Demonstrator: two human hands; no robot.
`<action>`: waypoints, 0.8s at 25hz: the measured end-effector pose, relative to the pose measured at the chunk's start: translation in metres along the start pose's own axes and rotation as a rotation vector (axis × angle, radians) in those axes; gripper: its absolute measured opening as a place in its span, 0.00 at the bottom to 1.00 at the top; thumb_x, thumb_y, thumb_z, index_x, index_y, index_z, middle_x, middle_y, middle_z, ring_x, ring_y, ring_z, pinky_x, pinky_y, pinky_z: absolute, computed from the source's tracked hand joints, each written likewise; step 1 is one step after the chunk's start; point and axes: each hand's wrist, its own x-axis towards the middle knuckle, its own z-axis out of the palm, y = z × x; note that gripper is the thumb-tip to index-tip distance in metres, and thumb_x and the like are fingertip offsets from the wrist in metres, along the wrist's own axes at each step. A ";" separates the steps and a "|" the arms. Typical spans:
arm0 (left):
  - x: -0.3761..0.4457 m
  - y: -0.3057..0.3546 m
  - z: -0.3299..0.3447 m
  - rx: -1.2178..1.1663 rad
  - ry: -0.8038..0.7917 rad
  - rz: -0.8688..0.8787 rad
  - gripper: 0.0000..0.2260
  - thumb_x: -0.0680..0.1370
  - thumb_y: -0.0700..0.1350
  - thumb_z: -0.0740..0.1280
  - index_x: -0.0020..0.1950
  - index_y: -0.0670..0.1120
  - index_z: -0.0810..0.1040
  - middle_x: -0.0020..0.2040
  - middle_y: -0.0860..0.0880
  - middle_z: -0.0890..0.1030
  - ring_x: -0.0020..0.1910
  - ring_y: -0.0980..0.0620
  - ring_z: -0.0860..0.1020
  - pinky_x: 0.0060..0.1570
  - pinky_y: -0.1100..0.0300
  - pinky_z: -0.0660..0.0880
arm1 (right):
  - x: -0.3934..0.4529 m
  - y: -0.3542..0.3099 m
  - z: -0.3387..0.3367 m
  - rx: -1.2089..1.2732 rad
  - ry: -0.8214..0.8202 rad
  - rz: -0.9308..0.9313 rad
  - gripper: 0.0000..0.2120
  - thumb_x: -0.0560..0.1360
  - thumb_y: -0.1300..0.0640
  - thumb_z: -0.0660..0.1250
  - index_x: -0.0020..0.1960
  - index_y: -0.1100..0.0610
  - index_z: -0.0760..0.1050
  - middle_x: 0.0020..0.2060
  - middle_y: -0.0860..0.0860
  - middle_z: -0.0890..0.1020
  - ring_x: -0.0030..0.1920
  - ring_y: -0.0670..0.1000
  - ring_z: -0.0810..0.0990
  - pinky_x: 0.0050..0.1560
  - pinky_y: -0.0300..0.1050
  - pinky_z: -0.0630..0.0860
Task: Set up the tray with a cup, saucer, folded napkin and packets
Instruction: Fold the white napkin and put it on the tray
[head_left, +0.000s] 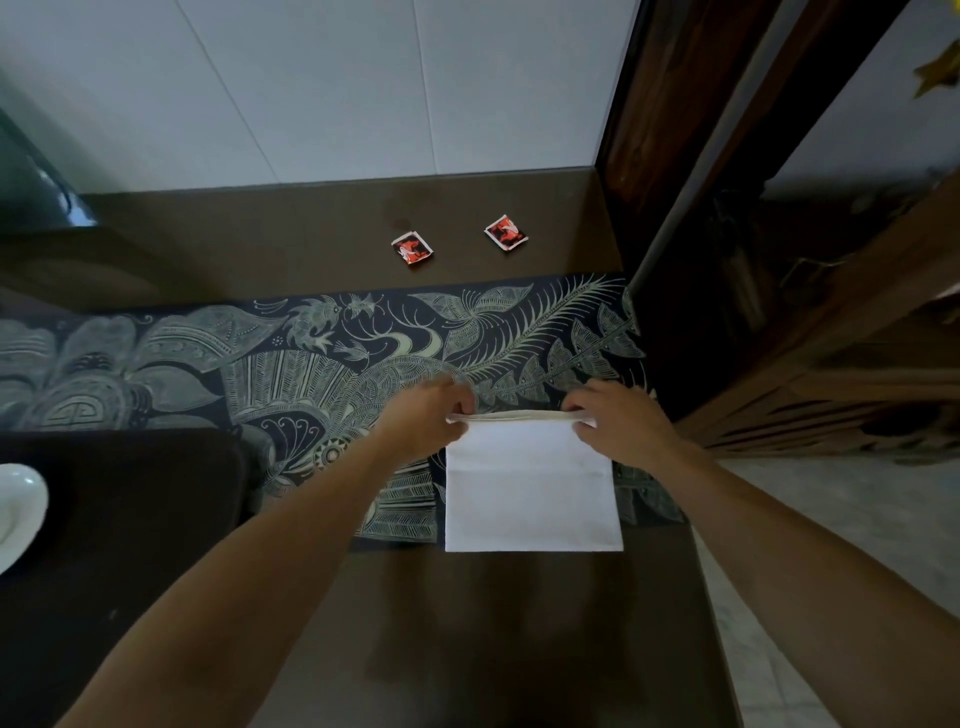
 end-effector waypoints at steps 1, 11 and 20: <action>-0.010 0.004 0.000 -0.005 0.042 0.016 0.07 0.74 0.45 0.70 0.52 0.51 0.78 0.50 0.53 0.76 0.44 0.54 0.77 0.43 0.54 0.80 | -0.011 -0.001 -0.001 0.020 0.035 -0.006 0.11 0.77 0.53 0.65 0.59 0.48 0.76 0.52 0.48 0.77 0.53 0.51 0.76 0.52 0.49 0.70; -0.112 0.023 0.051 -0.013 0.225 0.095 0.08 0.68 0.42 0.72 0.46 0.51 0.80 0.46 0.53 0.78 0.43 0.51 0.77 0.31 0.57 0.75 | -0.105 -0.025 0.047 0.043 0.136 0.065 0.10 0.72 0.51 0.73 0.52 0.47 0.80 0.51 0.44 0.79 0.52 0.46 0.76 0.52 0.42 0.72; -0.126 0.019 0.082 0.016 0.083 0.022 0.07 0.74 0.46 0.69 0.52 0.50 0.78 0.53 0.51 0.76 0.52 0.50 0.75 0.37 0.58 0.71 | -0.124 -0.033 0.095 -0.074 0.098 0.185 0.08 0.74 0.50 0.69 0.54 0.45 0.78 0.50 0.43 0.78 0.53 0.48 0.73 0.52 0.46 0.68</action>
